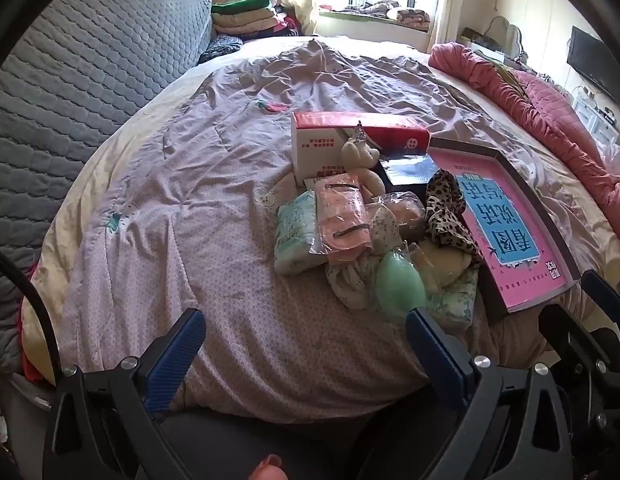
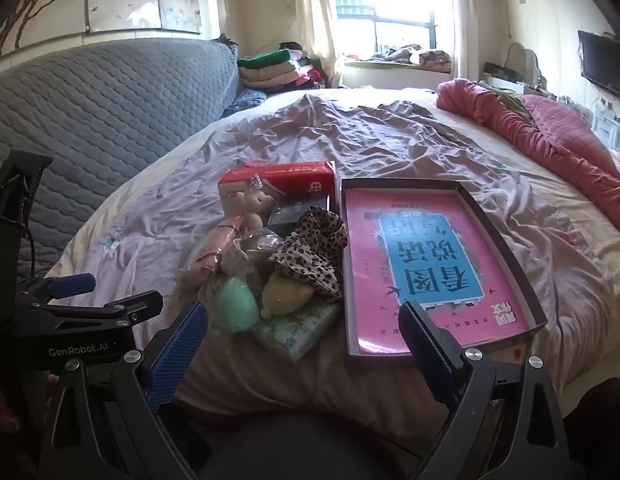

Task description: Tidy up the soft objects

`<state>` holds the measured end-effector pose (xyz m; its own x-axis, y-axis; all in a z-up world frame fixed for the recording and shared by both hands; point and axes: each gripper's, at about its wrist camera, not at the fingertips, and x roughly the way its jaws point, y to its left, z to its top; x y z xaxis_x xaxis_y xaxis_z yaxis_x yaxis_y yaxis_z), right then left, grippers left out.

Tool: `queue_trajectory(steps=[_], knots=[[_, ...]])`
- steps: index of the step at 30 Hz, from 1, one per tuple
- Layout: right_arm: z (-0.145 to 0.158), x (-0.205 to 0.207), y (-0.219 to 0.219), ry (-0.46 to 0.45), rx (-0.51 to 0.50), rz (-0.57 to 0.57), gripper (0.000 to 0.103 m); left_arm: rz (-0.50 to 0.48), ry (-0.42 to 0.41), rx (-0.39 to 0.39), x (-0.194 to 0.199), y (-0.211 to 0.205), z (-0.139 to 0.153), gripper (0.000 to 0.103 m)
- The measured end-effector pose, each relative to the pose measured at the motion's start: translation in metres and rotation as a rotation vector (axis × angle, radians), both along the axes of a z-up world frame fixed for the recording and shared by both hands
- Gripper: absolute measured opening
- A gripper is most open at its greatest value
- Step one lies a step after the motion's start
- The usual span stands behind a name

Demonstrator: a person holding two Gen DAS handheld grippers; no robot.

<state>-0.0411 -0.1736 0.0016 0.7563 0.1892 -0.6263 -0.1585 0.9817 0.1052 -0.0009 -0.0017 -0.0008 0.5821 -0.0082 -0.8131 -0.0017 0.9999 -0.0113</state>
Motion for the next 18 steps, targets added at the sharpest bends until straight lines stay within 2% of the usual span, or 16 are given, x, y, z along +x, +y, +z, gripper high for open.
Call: queue_trajectory(steps=[18], knots=[[0.0024, 0.0001, -0.0028, 0.01, 0.002, -0.015, 0.096, -0.017, -0.01, 0.002, -0.0012, -0.003, 0.0007, 0.101]])
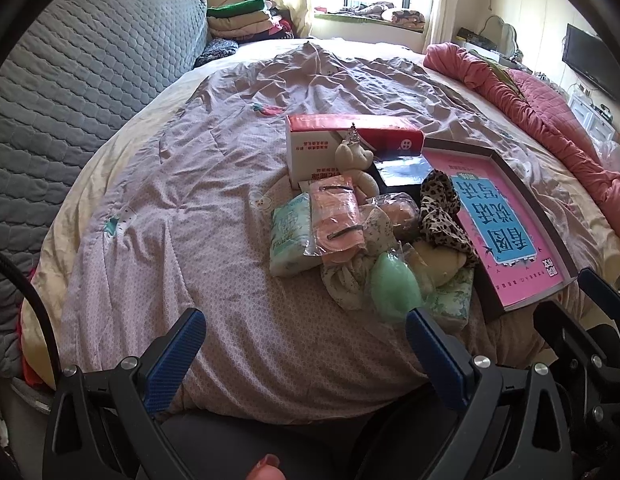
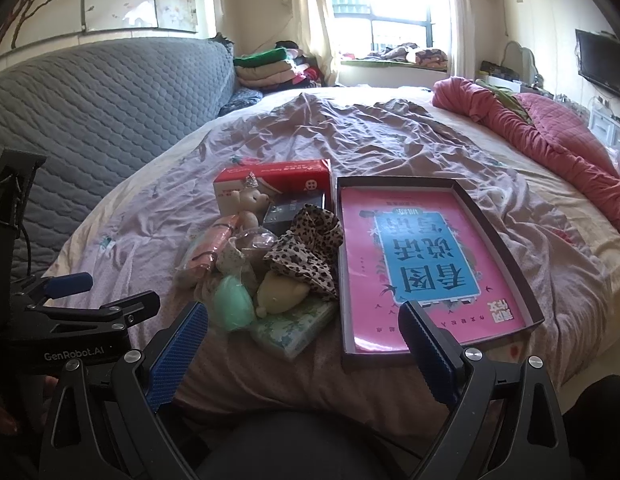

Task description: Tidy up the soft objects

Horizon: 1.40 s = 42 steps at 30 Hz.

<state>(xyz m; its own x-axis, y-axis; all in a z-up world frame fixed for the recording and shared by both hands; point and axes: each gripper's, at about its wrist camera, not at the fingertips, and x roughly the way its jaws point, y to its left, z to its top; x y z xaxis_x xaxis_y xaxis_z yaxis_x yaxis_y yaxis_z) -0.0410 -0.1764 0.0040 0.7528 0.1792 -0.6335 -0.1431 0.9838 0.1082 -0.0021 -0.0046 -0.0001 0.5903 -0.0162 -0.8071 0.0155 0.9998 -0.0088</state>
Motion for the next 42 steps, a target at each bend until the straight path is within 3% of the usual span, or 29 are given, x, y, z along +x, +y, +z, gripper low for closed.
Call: queue_trajectory(steps=[20, 42], knots=[[-0.001, 0.0, -0.002, 0.002, 0.001, 0.002, 0.096, -0.014, 0.003, -0.008, -0.001, -0.002, -0.001, 0.101], [-0.005, 0.008, 0.001, 0.023, -0.007, 0.023, 0.096, -0.017, 0.037, -0.102, 0.009, 0.011, -0.013, 0.101]])
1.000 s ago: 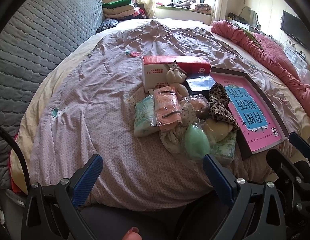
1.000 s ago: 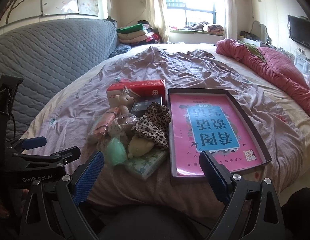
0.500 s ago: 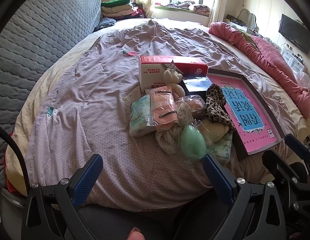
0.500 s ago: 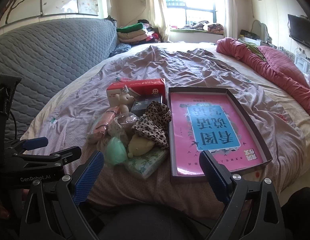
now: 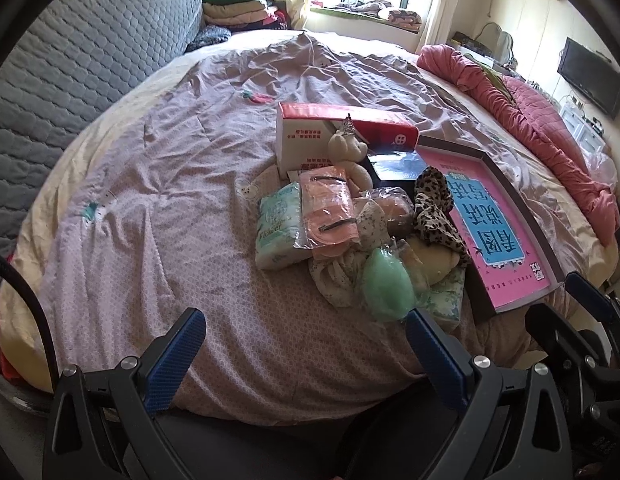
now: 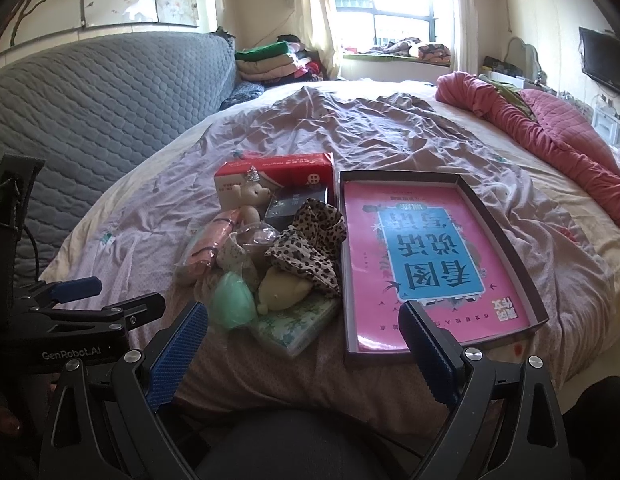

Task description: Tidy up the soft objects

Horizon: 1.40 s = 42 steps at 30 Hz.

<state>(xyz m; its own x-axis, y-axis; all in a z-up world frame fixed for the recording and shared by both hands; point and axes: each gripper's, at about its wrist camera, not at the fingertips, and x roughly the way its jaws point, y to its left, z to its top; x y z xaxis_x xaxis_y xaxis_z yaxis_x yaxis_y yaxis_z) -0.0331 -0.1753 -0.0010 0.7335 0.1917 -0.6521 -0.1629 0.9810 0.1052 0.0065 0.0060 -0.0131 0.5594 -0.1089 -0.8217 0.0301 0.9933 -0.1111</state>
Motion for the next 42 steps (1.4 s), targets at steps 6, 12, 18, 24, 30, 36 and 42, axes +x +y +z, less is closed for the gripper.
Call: queue_trajectory(steps=[6, 12, 18, 24, 30, 36, 42], knots=[[0.0, 0.013, 0.004, -0.009, -0.053, 0.036, 0.096, 0.016, 0.025, -0.041, 0.015, 0.009, -0.008, 0.1], [-0.012, 0.036, 0.0, 0.02, -0.057, 0.02, 0.096, 0.007, 0.014, -0.077, 0.037, 0.008, -0.008, 0.097], [-0.022, 0.068, 0.003, 0.036, -0.088, 0.032, 0.096, -0.02, 0.044, -0.059, 0.066, 0.001, -0.014, 0.089], [-0.038, 0.098, 0.021, 0.062, -0.173, 0.103, 0.096, -0.066, 0.084, -0.073, 0.085, -0.001, -0.022, 0.077], [-0.047, 0.113, 0.035, 0.057, -0.205, 0.165, 0.081, -0.092, 0.105, -0.078, 0.096, -0.005, -0.027, 0.066], [-0.059, 0.132, 0.033, 0.113, -0.185, 0.166, 0.048, -0.106, 0.122, -0.084, 0.103, -0.007, -0.032, 0.056], [-0.061, 0.138, 0.018, 0.123, -0.072, 0.164, 0.031, -0.114, 0.13, -0.141, 0.108, -0.003, -0.034, 0.043]])
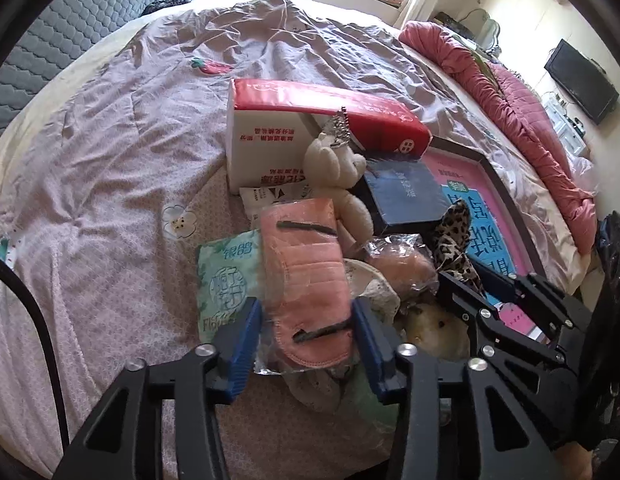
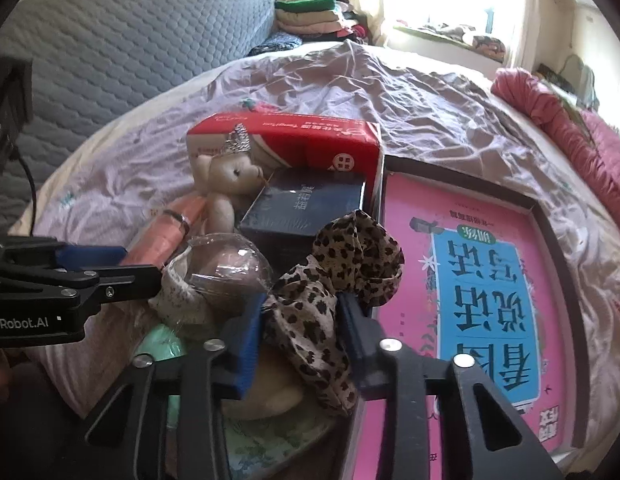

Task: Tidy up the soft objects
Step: 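Grasp the pink plastic-wrapped packet with the left tool while the right tool grasps the leopard-print cloth, then carry the pink packet and leopard cloth with both tools over the pink tray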

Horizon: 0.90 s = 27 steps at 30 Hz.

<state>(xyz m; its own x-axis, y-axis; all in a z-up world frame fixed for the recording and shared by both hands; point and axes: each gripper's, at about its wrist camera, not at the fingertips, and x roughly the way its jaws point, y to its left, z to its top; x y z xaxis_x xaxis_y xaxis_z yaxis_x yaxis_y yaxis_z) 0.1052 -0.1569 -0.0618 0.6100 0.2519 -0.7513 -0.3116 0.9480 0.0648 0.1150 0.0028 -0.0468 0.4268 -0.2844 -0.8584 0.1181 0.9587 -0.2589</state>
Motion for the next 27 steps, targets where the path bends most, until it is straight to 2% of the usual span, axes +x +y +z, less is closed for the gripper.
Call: queue_trajectory(steps=[6, 9, 18, 27], knots=[[0.0, -0.005, -0.013, 0.01, 0.11, -0.009, 0.019, -0.005, 0.001, -0.032, 0.003, -0.001, -0.001, 0.036], [0.003, -0.007, -0.016, -0.004, 0.134, -0.015, 0.016, 0.002, -0.008, -0.025, 0.002, 0.0, 0.0, 0.033], [0.028, -0.023, -0.022, -0.088, 0.216, 0.001, 0.015, 0.006, -0.071, -0.041, -0.011, 0.003, 0.018, 0.032], [0.048, -0.037, -0.019, -0.132, 0.239, 0.015, 0.015, 0.018, -0.131, -0.016, -0.024, 0.004, 0.041, 0.032]])
